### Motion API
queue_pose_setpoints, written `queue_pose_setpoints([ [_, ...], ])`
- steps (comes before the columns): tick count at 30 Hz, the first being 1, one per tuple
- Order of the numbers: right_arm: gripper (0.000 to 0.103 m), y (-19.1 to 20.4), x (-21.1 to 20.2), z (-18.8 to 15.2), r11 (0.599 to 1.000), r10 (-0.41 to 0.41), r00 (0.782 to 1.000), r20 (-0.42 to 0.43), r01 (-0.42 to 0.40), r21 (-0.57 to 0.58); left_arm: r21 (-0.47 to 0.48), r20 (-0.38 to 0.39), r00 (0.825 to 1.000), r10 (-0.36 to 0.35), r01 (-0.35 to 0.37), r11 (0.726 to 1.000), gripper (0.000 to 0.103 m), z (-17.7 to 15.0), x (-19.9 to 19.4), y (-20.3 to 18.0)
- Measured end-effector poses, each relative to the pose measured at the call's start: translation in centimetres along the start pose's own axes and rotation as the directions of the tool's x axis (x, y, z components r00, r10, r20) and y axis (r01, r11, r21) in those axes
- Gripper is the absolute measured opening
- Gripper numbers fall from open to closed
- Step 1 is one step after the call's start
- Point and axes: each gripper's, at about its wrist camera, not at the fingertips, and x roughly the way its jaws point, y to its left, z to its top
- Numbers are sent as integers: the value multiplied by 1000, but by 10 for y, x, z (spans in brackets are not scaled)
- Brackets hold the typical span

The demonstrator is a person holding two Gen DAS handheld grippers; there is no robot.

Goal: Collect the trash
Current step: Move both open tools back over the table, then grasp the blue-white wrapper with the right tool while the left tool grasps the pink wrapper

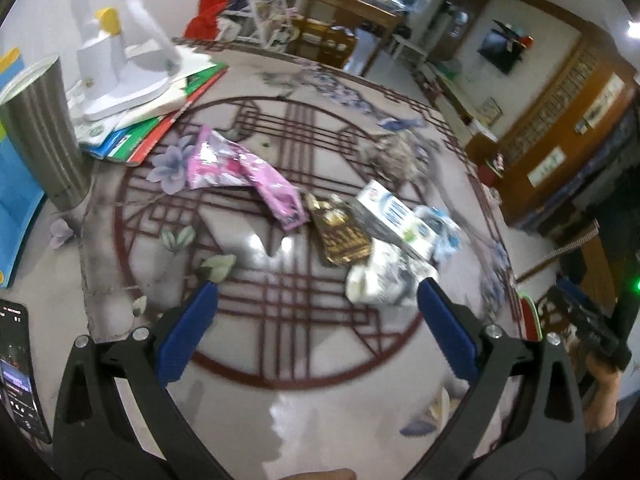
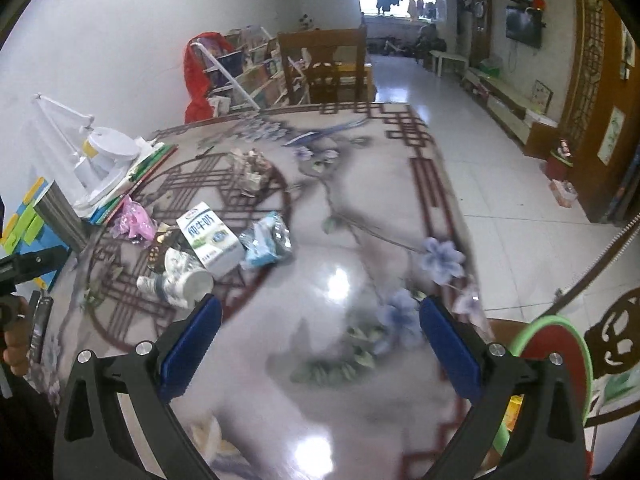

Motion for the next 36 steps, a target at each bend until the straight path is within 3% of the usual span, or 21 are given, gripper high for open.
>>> queue_pose_setpoints([
  [13, 91, 30, 93, 37, 999, 36, 996, -88, -37, -15, -97, -36, 996, 84, -87, 991, 97, 54, 79, 31],
  [17, 87, 27, 123, 46, 997, 65, 991, -120, -60, 40, -173, -67, 995, 69, -80, 982, 97, 64, 102, 41],
  [22, 80, 25, 151, 53, 993, 101, 983, -155, -90, 81, -205, -76, 991, 105, -119, 971, 97, 67, 120, 43],
  [28, 63, 27, 173, 49, 993, 94, 977, -191, -79, 85, -235, -105, 985, 140, -161, 959, 97, 69, 138, 46],
  [31, 49, 28, 177, 46, 993, 104, 974, -201, -89, 83, -230, -124, 979, 163, -189, 955, 97, 68, 144, 46],
  [36, 30, 35, 174, 45, 994, 110, 976, -188, -105, 37, -180, -121, 972, 202, -222, 958, 71, 64, 145, 42],
])
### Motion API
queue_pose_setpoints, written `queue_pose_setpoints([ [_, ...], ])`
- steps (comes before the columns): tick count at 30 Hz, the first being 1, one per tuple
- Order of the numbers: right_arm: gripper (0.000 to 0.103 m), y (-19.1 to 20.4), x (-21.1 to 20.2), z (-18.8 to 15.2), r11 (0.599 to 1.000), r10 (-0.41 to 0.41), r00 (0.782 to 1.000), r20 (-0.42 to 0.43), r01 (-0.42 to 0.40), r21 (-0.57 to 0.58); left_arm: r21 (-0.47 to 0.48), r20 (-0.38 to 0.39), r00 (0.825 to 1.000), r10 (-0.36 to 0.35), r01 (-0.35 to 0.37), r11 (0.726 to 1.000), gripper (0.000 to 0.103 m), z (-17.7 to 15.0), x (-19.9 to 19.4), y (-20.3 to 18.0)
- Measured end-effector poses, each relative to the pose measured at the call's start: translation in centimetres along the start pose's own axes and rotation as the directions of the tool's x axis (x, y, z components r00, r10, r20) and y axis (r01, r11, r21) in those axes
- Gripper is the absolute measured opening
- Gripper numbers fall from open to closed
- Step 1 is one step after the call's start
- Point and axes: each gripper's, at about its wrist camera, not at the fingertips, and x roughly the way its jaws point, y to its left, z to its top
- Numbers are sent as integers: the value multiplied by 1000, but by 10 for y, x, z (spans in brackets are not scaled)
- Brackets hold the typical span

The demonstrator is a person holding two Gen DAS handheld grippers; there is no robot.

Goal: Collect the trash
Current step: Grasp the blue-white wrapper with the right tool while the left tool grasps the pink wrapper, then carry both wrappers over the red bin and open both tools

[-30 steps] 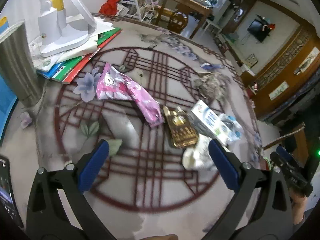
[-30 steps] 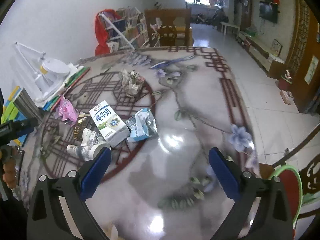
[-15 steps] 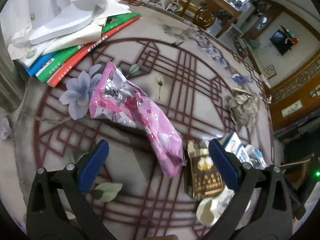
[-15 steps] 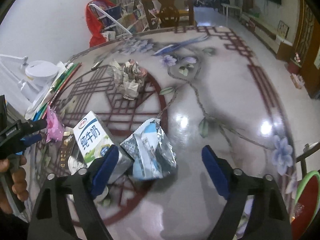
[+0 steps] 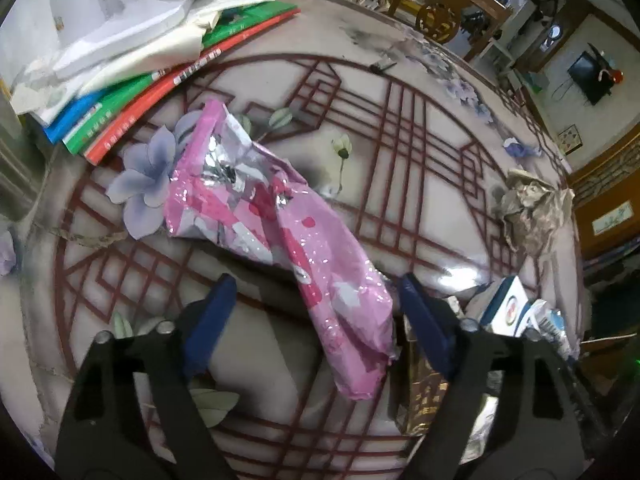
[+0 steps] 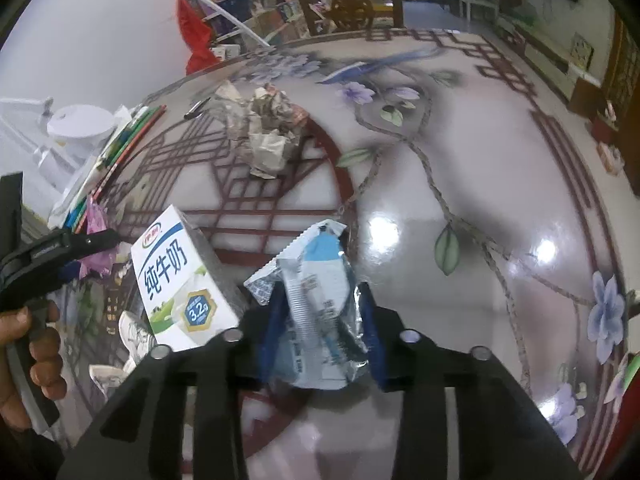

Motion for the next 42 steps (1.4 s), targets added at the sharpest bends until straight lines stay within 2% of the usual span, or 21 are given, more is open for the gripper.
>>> queue_pose_setpoints([
  [3, 23, 2, -2, -3, 1000, -9, 1000, 3, 9, -20, 45, 2, 1000, -2, 2, 999, 49, -2, -3, -1],
  [4, 23, 2, -3, -4, 1000, -13, 1000, 3, 13, -25, 57, -2, 1000, -7, 7, 998, 36, -3, -3, -2],
  [5, 22, 1, -4, -5, 1000, -14, 1000, 1, 14, -26, 75, -7, 1000, -12, 13, 997, 31, -4, -4, -2],
  [8, 21, 0, -8, -9, 999, -18, 1000, 0, 18, -34, 97, -19, 999, -35, 37, 995, 24, -11, -8, 5],
  [18, 20, -2, -48, -26, 999, -17, 998, 53, 18, -30, 111, 18, 998, -67, 64, 992, 20, -31, -49, 28],
  [28, 20, 5, -114, -45, 999, -5, 989, 148, 9, -31, 212, 94, 990, -107, 85, 974, 20, -62, -110, 8],
  [33, 20, 6, -151, -60, 1000, 13, 981, 196, -8, -26, 304, 134, 978, -162, 115, 946, 20, -86, -146, -18],
  [37, 20, 5, -183, -73, 1000, 15, 973, 230, -10, -22, 402, 141, 965, -220, 147, 904, 20, -109, -175, -46],
  [42, 20, 0, -211, -96, 1000, 26, 966, 256, -28, 5, 464, 136, 951, -278, 186, 866, 20, -132, -192, -72],
])
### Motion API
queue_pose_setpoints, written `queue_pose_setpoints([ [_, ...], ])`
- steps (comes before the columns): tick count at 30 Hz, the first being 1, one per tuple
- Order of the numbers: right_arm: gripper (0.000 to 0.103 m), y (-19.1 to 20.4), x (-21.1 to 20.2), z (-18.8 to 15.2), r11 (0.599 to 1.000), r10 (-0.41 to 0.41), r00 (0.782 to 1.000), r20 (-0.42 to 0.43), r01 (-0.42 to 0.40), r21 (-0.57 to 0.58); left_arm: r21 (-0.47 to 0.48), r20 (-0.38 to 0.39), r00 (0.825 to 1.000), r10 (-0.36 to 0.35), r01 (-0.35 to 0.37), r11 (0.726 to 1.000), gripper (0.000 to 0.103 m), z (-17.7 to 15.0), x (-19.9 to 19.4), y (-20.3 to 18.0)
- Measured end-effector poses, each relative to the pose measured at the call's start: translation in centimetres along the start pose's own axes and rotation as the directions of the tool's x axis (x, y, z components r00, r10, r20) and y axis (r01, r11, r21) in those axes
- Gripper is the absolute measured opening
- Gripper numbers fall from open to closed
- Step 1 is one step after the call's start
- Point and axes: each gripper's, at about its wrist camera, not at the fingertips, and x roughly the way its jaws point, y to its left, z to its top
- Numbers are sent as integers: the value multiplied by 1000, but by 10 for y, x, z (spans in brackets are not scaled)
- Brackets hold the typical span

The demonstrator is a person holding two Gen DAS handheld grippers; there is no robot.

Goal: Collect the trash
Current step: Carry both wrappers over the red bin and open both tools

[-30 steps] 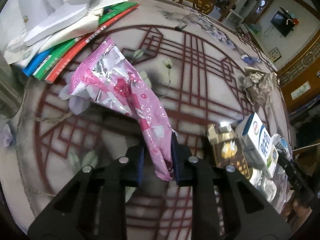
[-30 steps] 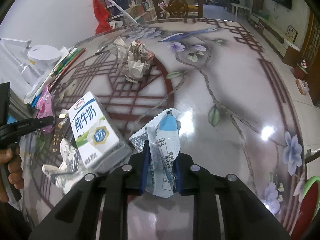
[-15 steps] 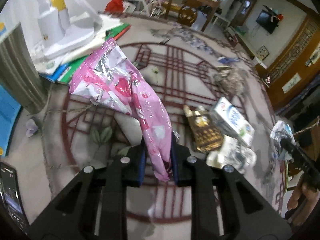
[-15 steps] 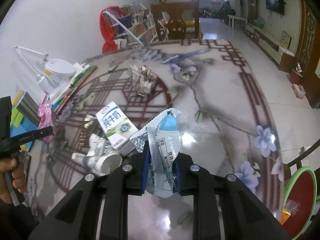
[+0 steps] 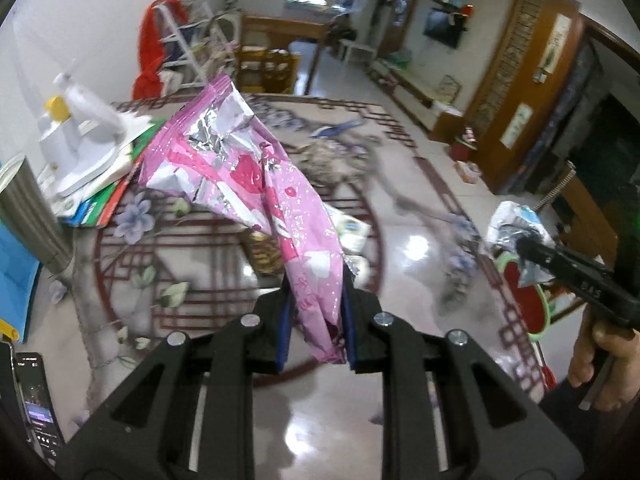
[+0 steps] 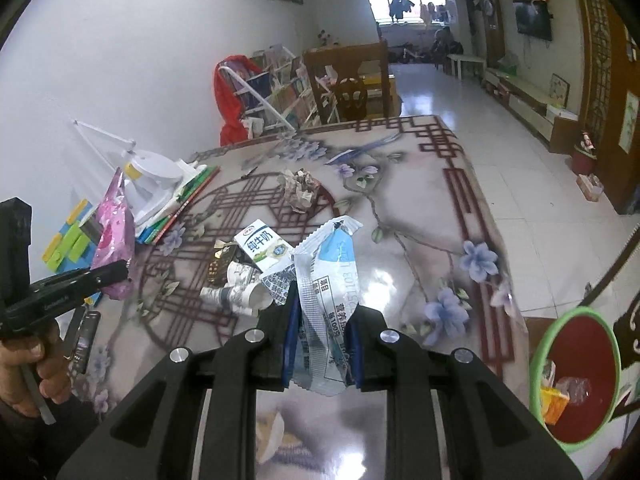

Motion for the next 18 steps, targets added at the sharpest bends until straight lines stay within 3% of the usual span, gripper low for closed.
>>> queue_pose_setpoints([
  [9, 20, -16, -38, -21, 996, -86, 996, 39, 86, -10, 87, -37, 998, -58, 61, 994, 20, -14, 12, -51],
  [18, 20, -68, -65, -25, 988, -144, 988, 65, 139, 68, 160, -82, 989, -126, 138, 977, 20, -12, 38, -112],
])
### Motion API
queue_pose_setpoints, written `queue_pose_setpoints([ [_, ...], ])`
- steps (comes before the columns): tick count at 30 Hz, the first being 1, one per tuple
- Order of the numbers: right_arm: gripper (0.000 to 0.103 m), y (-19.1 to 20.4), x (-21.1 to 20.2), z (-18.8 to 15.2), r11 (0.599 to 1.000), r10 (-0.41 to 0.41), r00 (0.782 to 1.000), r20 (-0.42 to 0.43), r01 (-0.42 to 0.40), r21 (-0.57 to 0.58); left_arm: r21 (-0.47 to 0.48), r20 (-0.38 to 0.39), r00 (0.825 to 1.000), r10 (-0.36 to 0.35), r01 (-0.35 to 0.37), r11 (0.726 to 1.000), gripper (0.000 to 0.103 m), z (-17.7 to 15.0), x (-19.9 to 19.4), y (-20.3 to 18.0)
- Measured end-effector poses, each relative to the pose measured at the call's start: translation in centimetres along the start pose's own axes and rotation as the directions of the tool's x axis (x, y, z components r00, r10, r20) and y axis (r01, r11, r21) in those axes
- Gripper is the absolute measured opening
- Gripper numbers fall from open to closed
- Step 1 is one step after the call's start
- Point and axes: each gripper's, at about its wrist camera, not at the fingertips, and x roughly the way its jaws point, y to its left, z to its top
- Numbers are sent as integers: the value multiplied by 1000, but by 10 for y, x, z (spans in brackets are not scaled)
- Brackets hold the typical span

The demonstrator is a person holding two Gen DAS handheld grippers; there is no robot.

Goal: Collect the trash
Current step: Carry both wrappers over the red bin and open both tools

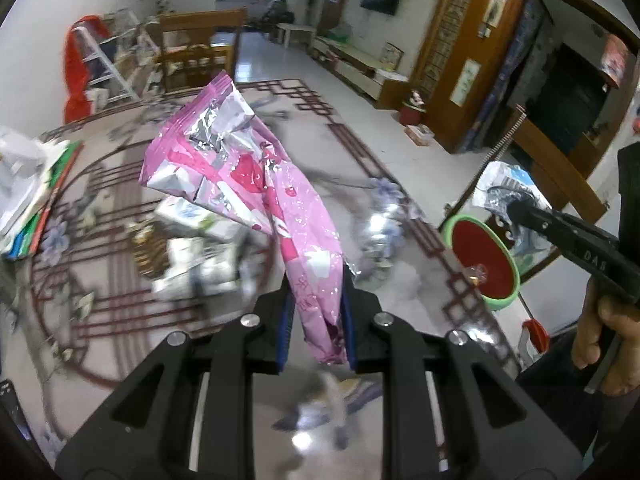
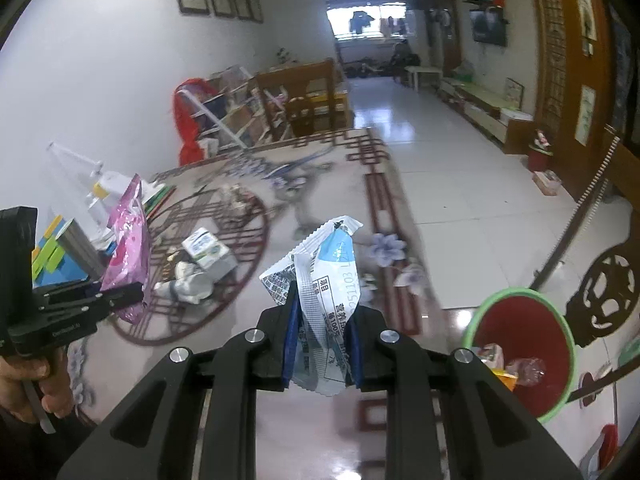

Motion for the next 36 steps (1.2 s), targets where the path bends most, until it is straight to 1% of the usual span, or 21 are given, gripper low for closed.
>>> queue_pose_setpoints([
  [6, 20, -50, -14, 0, 997, -52, 999, 16, 51, 65, 62, -24, 998, -66, 67, 996, 20, 18, 26, -48],
  [8, 20, -67, -19, -2, 994, -72, 997, 20, 70, 87, 83, -43, 993, -106, 109, 991, 20, 24, 38, -68],
  [9, 20, -77, -22, -3, 992, -81, 996, 21, 79, 98, 88, -48, 992, -113, 117, 989, 20, 26, 41, -74],
  [10, 20, -89, -24, -3, 989, -94, 995, 21, 91, 113, 101, -56, 990, -125, 131, 986, 20, 29, 48, -85],
  [13, 20, -112, -30, -4, 983, -126, 992, 21, 122, 140, 128, -91, 977, -193, 204, 971, 20, 35, 65, -111],
  [14, 20, -122, -32, -5, 979, -138, 990, 20, 134, 151, 139, -94, 975, -203, 215, 967, 20, 37, 69, -120],
  [19, 20, -164, -36, -9, 961, -192, 981, 10, 186, 203, 194, -149, 945, -290, 316, 929, 20, 47, 98, -167],
  [21, 20, -183, -37, -13, 951, -222, 975, 0, 216, 222, 228, -167, 937, -305, 338, 913, 20, 48, 106, -187],
  [23, 20, -201, -35, -20, 939, -241, 970, -14, 237, 251, 238, -205, 915, -349, 392, 888, 20, 49, 118, -206],
  [25, 20, -217, -32, -28, 925, -255, 966, -32, 253, 283, 258, -227, 910, -347, 400, 879, 20, 50, 128, -223],
  [26, 20, -224, -31, -31, 920, -254, 966, -39, 254, 300, 257, -245, 900, -360, 418, 871, 20, 49, 133, -230],
  [27, 20, -233, -31, -34, 912, -250, 967, -47, 252, 324, 234, -274, 878, -393, 457, 858, 20, 48, 141, -237],
  [28, 20, -238, -32, -37, 907, -258, 965, -51, 260, 332, 212, -291, 863, -412, 479, 852, 20, 48, 147, -241],
  [30, 20, -246, -35, -37, 899, -294, 954, -50, 294, 324, 211, -309, 860, -406, 478, 852, 20, 46, 156, -249],
  [31, 20, -250, -37, -38, 894, -302, 952, -47, 300, 333, 219, -326, 853, -406, 486, 846, 20, 44, 161, -256],
  [33, 20, -260, -37, -42, 882, -299, 952, -58, 299, 363, 221, -346, 842, -413, 501, 837, 20, 40, 168, -263],
  [34, 20, -265, -35, -44, 878, -285, 956, -66, 289, 381, 213, -359, 832, -422, 514, 831, 20, 39, 173, -267],
  [35, 20, -266, -33, -45, 876, -279, 958, -71, 284, 390, 206, -368, 826, -426, 520, 829, 20, 38, 177, -270],
  [36, 20, -267, -33, -45, 875, -281, 957, -76, 288, 389, 205, -377, 824, -424, 520, 829, 20, 36, 181, -275],
])
